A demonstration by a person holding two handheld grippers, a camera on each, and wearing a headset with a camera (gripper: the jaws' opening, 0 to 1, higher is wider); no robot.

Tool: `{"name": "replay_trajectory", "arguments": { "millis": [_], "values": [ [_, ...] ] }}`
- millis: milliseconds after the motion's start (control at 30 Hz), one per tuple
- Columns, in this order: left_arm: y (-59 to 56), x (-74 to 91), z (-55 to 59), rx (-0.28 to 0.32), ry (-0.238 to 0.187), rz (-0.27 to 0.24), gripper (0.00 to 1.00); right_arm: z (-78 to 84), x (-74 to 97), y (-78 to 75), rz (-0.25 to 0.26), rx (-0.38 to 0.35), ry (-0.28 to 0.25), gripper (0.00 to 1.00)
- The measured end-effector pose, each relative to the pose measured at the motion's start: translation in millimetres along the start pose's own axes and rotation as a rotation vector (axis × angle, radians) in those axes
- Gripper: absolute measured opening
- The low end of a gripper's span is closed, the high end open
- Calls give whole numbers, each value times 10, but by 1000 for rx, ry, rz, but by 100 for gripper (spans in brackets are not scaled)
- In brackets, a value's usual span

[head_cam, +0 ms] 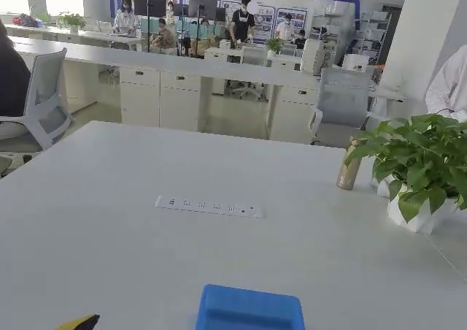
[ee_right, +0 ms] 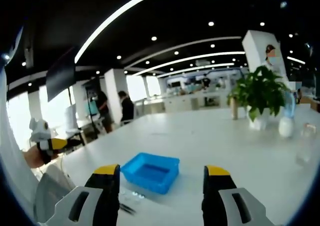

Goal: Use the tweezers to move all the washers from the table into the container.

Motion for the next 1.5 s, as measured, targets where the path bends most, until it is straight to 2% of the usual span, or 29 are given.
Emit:
{"name": "replay_trajectory", "arguments": {
  "millis": [467, 900, 1033, 1200, 1333, 1500],
  "values": [
    [61, -2, 35, 5, 3, -3, 84, -1, -33, 4, -5, -5, 2, 63],
    [62, -7, 50, 4, 6, 5, 82, -23, -19, 7, 1, -1, -3, 63],
    [46, -28, 69, 15, 12, 15, 82, -28, 39, 20, 10, 3, -7, 63],
    [11, -102, 64, 5, 28, 33, 81, -30, 116, -29, 46, -7, -19, 62],
    [-9, -159, 26, -6, 26, 41, 82, -43, 131, -47, 62, -6, -25, 62],
    [-20, -204, 41, -23, 53, 64, 81, -2, 102, -54, 75, -13, -17, 61]
  ]
}}
Point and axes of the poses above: the centre of the closed fingertips' face, and the gripper's own axes: x roughly backward along the fingers, y roughly to its left, z roughly out of its underside, the point moved 7 cm from there along x, roughly backward along the fingers, and after that the axes turned 12 degrees about -z, right-handed, at the moved point
